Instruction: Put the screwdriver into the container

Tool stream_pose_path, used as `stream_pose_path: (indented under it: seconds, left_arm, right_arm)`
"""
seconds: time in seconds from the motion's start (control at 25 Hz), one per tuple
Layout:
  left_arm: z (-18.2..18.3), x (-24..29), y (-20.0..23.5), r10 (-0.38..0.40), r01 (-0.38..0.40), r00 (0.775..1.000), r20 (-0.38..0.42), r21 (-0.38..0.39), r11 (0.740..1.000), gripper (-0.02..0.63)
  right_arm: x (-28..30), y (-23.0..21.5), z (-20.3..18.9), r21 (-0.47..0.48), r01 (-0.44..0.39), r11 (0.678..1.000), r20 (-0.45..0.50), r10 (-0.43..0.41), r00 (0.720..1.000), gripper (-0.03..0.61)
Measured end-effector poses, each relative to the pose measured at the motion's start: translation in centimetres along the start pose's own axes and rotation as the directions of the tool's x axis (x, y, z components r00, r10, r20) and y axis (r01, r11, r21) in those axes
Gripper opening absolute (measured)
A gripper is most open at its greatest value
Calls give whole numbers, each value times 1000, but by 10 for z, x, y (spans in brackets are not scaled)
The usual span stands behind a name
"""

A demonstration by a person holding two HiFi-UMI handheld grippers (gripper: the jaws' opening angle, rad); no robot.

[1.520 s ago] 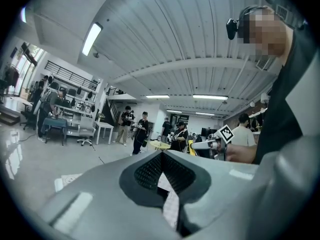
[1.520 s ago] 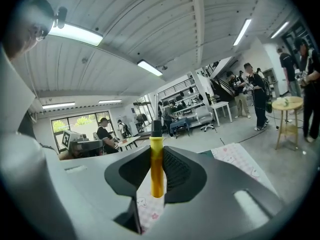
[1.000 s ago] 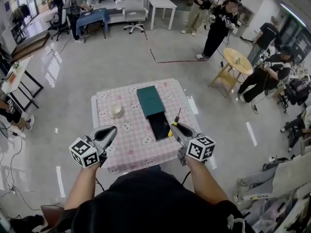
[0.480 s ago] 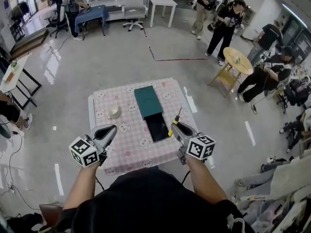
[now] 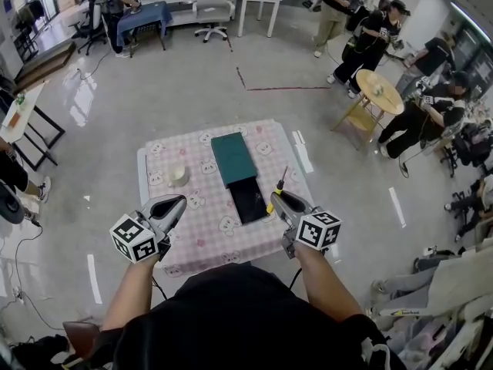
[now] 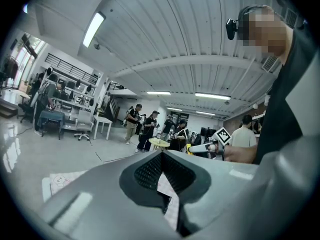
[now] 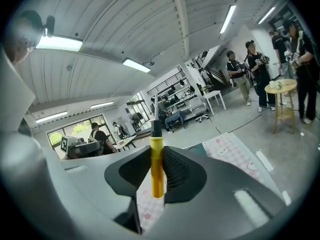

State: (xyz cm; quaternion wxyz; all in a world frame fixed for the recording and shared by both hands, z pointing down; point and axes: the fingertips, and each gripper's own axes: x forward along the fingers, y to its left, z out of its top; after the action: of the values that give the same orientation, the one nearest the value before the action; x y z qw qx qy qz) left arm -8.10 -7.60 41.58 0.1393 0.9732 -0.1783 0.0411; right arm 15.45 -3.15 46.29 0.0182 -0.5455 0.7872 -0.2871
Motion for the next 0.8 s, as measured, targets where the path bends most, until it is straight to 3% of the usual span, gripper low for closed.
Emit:
stream_pose_path:
  seconds: [0.8]
  left_arm:
    - [-2,17,33,15,-15,1000,-7,-27,1000,0]
  right_arm:
    - [36,-20,5,32,-7,999,-36,8,999,106]
